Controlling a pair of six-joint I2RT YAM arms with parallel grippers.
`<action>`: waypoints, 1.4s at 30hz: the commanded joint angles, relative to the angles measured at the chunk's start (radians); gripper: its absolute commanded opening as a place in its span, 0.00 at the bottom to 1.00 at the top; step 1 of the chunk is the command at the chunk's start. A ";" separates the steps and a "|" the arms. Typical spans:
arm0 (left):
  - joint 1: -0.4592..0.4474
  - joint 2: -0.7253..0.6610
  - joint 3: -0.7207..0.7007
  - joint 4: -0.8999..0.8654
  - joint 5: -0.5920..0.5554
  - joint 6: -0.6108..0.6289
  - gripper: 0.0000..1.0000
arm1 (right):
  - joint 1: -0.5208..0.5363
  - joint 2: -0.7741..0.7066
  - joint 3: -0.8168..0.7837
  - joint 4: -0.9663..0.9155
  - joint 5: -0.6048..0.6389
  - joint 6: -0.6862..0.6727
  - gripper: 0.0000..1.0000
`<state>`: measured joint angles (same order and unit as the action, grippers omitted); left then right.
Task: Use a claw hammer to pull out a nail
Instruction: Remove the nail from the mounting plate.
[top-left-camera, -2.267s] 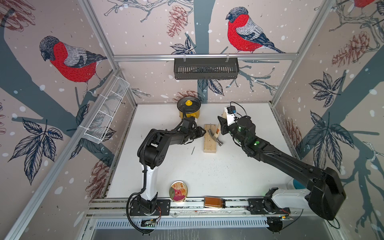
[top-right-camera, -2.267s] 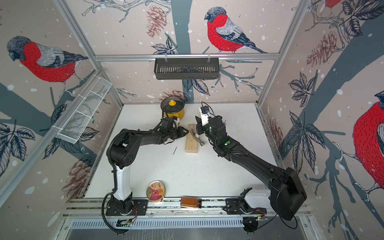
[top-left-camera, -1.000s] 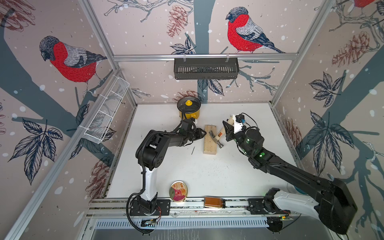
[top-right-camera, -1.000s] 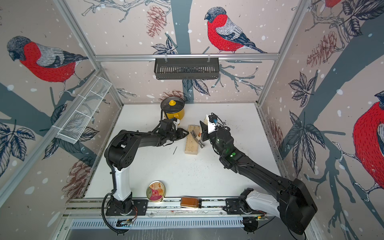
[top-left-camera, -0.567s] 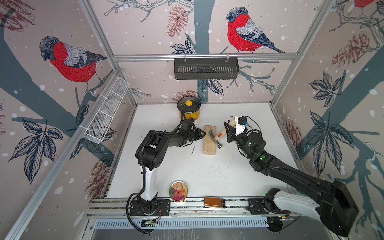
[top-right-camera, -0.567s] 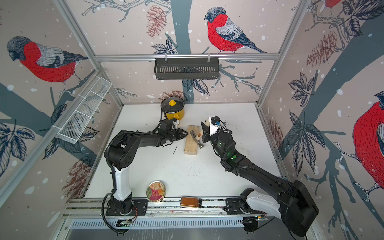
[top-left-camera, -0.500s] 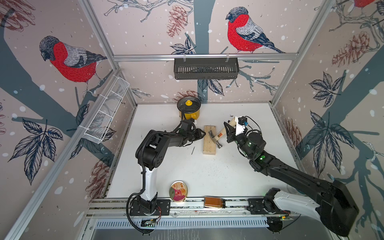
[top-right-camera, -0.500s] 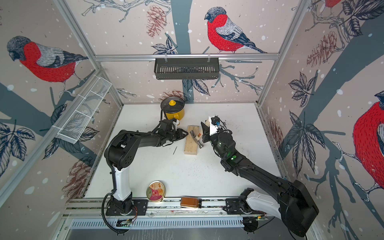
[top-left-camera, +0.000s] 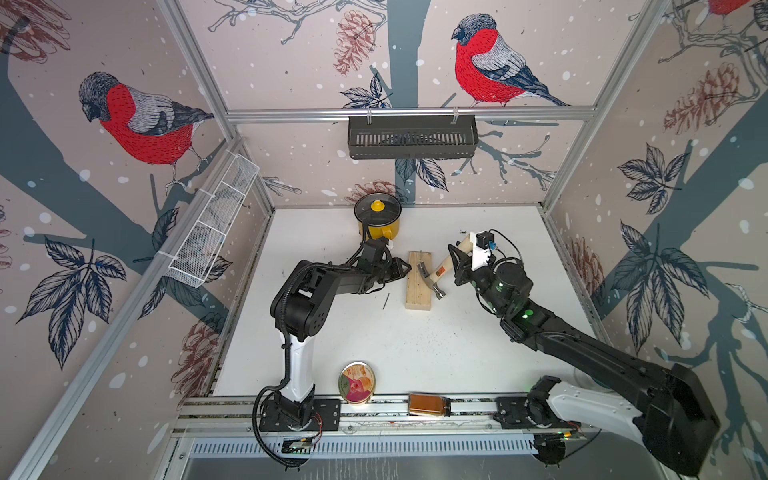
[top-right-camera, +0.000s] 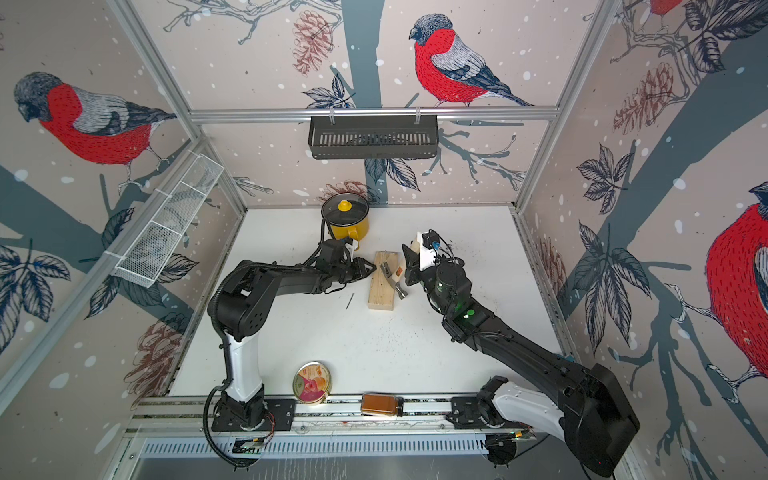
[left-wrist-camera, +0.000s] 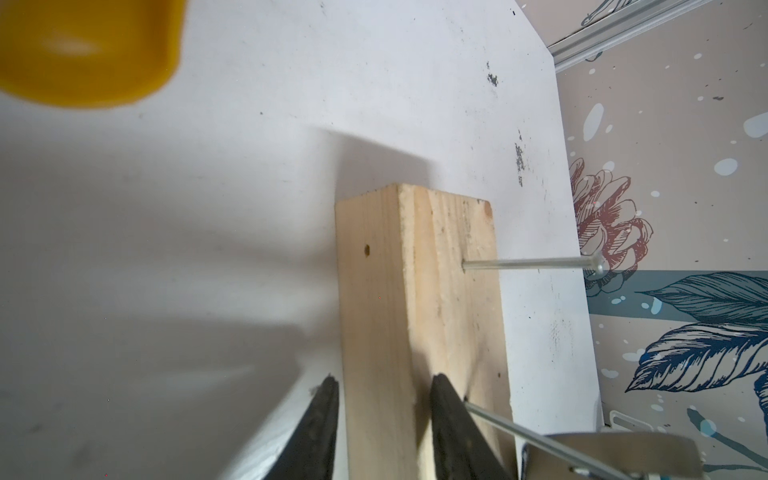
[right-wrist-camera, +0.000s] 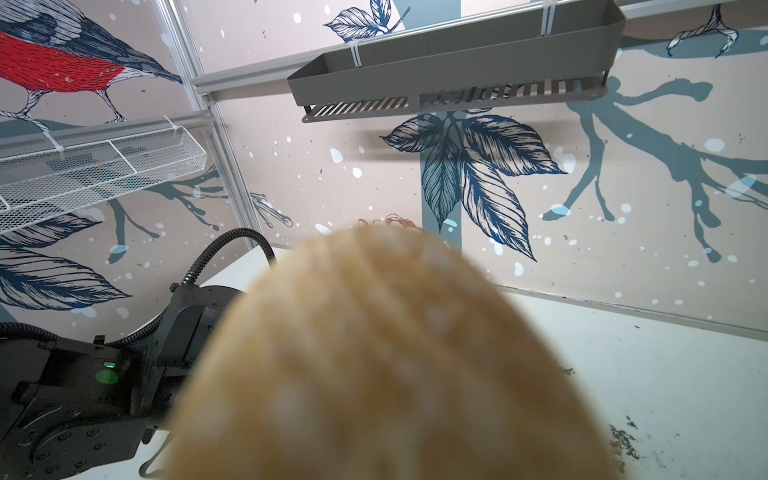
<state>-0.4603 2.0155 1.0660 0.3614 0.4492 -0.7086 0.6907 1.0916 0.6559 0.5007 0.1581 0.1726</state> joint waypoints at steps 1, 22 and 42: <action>0.000 0.002 -0.013 -0.114 -0.022 -0.006 0.37 | -0.002 -0.012 0.036 0.085 -0.050 0.025 0.00; -0.002 -0.058 -0.042 -0.064 0.039 -0.050 0.37 | -0.007 -0.054 0.167 -0.032 -0.055 -0.010 0.00; -0.009 -0.349 -0.103 -0.225 -0.100 0.127 0.49 | -0.008 -0.062 0.334 -0.295 -0.023 0.059 0.00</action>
<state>-0.4648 1.6936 0.9745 0.1680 0.3862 -0.6315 0.6823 1.0317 0.9619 0.1421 0.1257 0.1947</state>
